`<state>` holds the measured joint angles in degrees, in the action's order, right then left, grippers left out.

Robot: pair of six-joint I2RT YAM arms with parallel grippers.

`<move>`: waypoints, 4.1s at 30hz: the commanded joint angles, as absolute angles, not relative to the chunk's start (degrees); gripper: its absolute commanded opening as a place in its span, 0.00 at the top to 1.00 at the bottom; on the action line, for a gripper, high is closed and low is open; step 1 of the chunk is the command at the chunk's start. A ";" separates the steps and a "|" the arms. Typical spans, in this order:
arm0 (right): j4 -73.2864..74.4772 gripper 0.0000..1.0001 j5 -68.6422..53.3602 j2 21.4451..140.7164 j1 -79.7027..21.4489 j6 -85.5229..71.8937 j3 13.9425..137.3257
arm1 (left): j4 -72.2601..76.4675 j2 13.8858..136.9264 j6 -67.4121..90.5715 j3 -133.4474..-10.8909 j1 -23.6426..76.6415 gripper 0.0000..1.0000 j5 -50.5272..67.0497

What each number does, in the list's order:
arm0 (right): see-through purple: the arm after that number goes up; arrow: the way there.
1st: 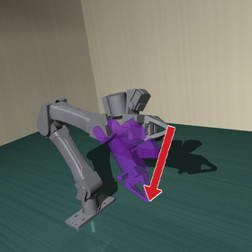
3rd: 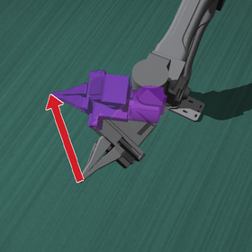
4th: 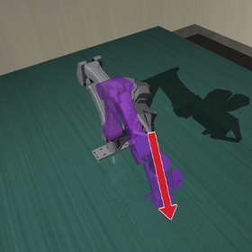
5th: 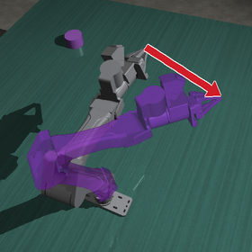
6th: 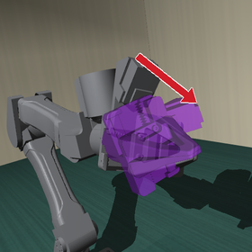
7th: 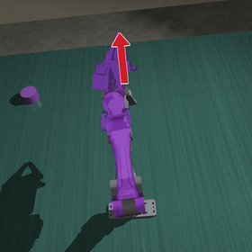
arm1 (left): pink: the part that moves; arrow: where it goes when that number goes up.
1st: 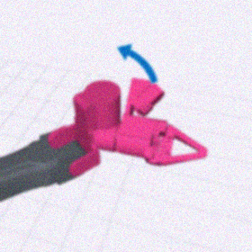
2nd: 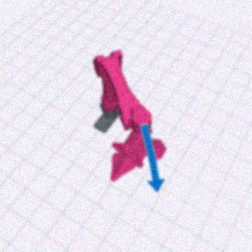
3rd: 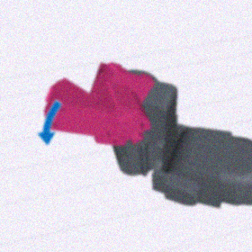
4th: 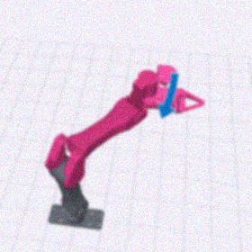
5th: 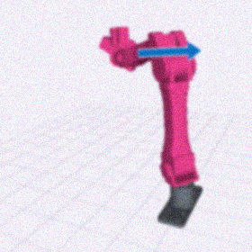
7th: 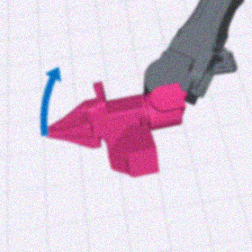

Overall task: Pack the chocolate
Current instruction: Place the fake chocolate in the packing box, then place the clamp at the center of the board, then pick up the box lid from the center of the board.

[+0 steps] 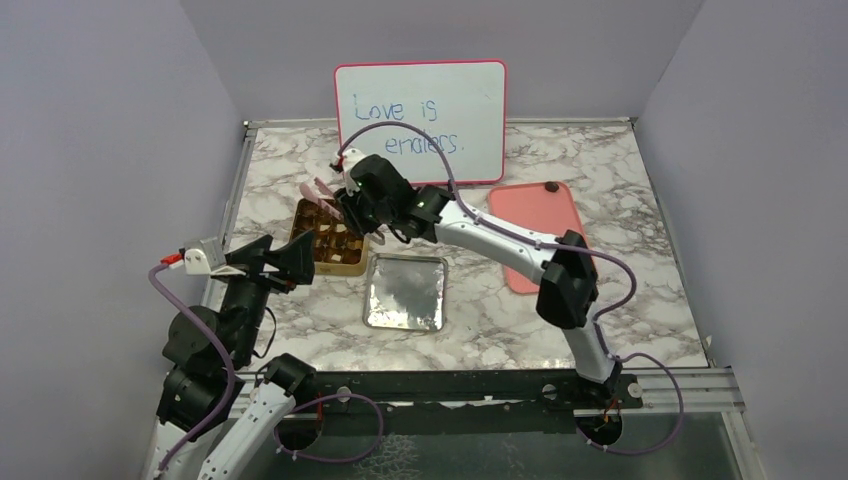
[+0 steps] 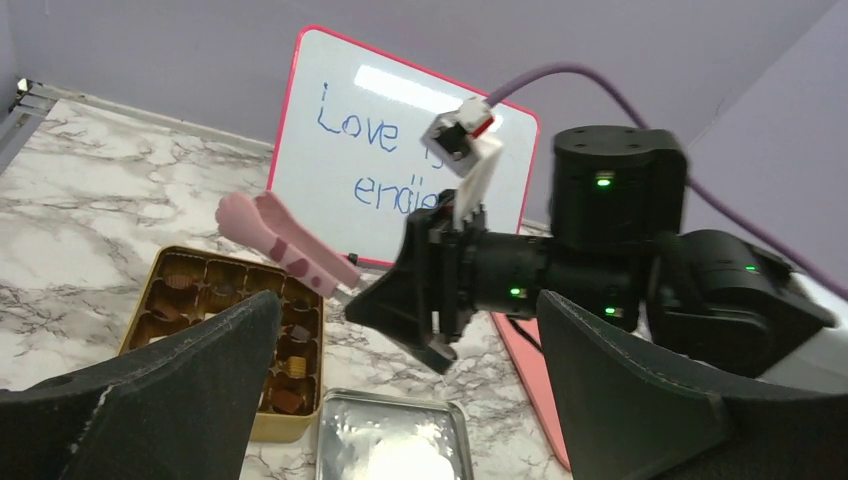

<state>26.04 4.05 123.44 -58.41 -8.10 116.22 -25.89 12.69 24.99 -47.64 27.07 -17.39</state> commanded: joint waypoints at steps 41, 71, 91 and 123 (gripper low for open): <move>29.20 0.54 38.18 92.18 -57.74 -49.27 51.17 | -24.83 37.98 21.53 -39.09 26.98 0.05 -4.83; 6.14 0.00 -10.95 76.57 -57.82 5.22 52.03 | -20.68 27.79 19.78 -35.34 24.43 0.04 -14.94; -4.00 0.14 -6.00 83.19 -59.08 16.27 47.01 | -29.25 38.02 45.52 -37.00 24.17 0.04 -25.20; 8.68 0.51 -26.96 91.46 -59.31 35.55 51.84 | -35.39 64.17 72.18 -43.42 5.92 0.36 -23.30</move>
<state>8.23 -23.03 90.56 -58.81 35.24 49.56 -38.52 62.13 73.78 -42.72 9.43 -26.83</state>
